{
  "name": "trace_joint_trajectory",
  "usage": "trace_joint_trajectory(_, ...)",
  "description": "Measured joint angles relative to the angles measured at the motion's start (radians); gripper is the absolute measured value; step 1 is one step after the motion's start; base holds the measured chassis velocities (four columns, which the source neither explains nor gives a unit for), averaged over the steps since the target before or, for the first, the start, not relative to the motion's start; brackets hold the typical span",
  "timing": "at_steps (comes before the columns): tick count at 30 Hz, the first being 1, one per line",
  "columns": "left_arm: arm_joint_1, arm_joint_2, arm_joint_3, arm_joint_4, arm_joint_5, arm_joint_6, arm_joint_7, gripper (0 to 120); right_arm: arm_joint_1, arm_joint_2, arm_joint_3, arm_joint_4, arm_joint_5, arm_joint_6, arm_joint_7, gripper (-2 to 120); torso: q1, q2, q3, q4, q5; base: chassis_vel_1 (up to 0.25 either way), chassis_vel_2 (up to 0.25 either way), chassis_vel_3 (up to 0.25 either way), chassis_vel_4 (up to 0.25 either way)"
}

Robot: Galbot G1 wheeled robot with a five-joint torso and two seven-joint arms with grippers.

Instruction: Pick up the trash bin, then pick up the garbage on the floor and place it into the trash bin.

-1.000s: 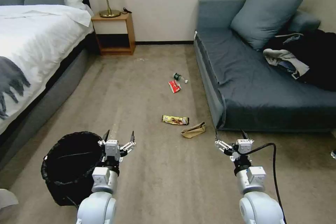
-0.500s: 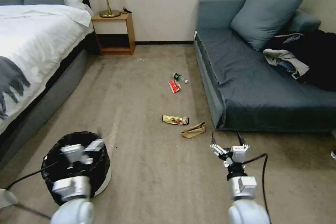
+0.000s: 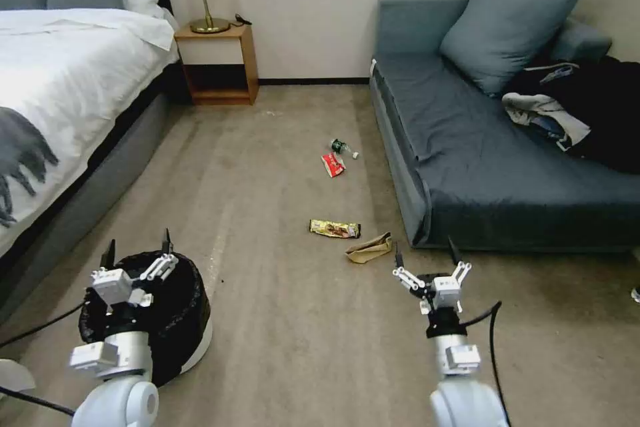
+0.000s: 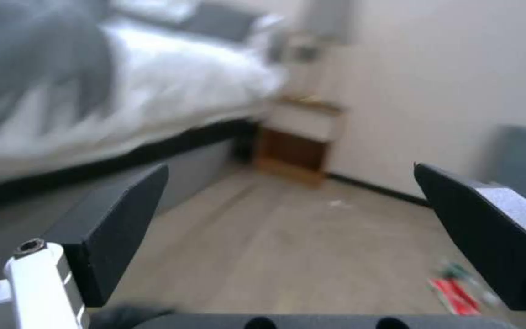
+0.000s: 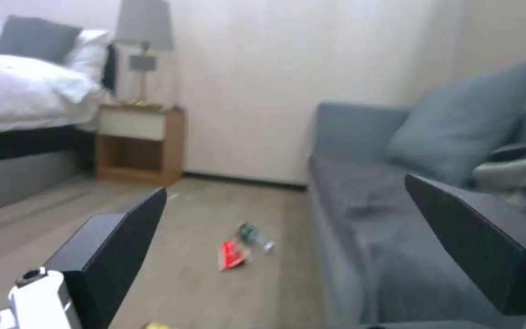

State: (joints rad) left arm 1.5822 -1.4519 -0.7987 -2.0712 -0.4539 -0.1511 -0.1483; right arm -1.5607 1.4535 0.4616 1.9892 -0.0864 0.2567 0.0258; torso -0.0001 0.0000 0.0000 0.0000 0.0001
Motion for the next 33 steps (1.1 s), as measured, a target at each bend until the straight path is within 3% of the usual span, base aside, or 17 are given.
trace_joint_trajectory(2, 0.005, -0.002, 0.008, -0.071, -0.108, 0.132, -0.231, 100, -0.016, -0.018, 0.026, 0.040, 0.025, -0.100, -0.068, 100, 0.000, 0.000, 0.000, 0.0000, -0.0001, 0.000, 0.000, 0.000, 0.000)
trace_joint_trajectory(4, 0.015, -0.009, 0.011, -0.128, -0.204, 0.205, -0.420, 100, -0.026, -0.031, 0.057, 0.053, 0.019, -0.169, -0.153, 100, 0.000, 0.000, 0.000, 0.0000, 0.0001, 0.000, 0.000, 0.000, 0.000)
trace_joint_trajectory(5, 0.015, -0.009, 0.011, -0.128, -0.204, 0.205, -0.420, 100, -0.026, -0.031, 0.057, 0.053, 0.019, -0.169, -0.153, 100, 0.000, 0.000, 0.000, 0.0000, 0.0001, 0.000, 0.000, 0.000, 0.000)
trace_joint_trajectory(7, 0.038, -0.015, 0.010, -0.162, -0.282, 0.228, -0.578, 100, -0.031, -0.038, 0.082, 0.052, -0.015, -0.179, -0.248, 100, 0.000, 0.000, 0.000, 0.0000, 0.0000, 0.000, 0.000, 0.000, 0.000)
trace_joint_trajectory(8, 0.038, -0.015, 0.010, -0.162, -0.282, 0.228, -0.578, 100, -0.031, -0.038, 0.082, 0.052, -0.015, -0.179, -0.248, 100, 0.000, 0.000, 0.000, 0.0000, 0.0000, 0.000, 0.000, 0.000, 0.000)
trace_joint_trajectory(11, 0.046, -0.015, -0.005, -0.160, -0.336, 0.298, -0.685, 100, -0.030, -0.035, 0.083, 0.044, -0.031, -0.176, -0.277, 100, 0.000, 0.000, 0.000, 0.0001, 0.0001, 0.000, 0.000, 0.000, 0.000)
trace_joint_trajectory(12, 0.046, -0.015, -0.005, -0.160, -0.336, 0.298, -0.685, 100, -0.030, -0.035, 0.083, 0.044, -0.031, -0.176, -0.277, 100, 0.000, 0.000, 0.000, 0.0001, 0.0001, 0.000, 0.000, 0.000, 0.000)
trace_joint_trajectory(15, 0.008, -0.015, -0.022, -0.100, -0.414, 0.424, -0.797, 100, -0.022, -0.024, 0.075, 0.037, -0.042, -0.177, -0.287, 100, 0.000, 0.000, 0.000, 0.0002, -0.0001, 0.000, 0.000, 0.000, 0.000)
trace_joint_trajectory(20, -0.052, -0.015, -0.029, 0.012, -0.481, 0.476, -0.859, 100, -0.024, -0.023, 0.066, 0.029, -0.046, -0.177, -0.288, 100, 0.000, 0.000, 0.000, 0.0000, -0.0004, 0.000, 0.000, 0.000, 0.000)
trace_joint_trajectory(29, -0.069, -0.012, -0.024, 0.027, -0.484, 0.491, -0.834, 100, -0.046, -0.025, 0.067, 0.025, -0.045, -0.146, -0.285, 100, 0.000, 0.000, 0.000, 0.0000, -0.0001, 0.000, 0.000, 0.000, 0.000)
trace_joint_trajectory(33, -0.070, -0.012, -0.019, 0.041, -0.468, 0.493, -0.826, 88, -0.049, -0.025, 0.067, 0.024, -0.045, -0.138, -0.279, 100, 0.000, 0.000, 0.000, 0.0000, -0.0001, 0.000, 0.000, 0.000, 0.000)
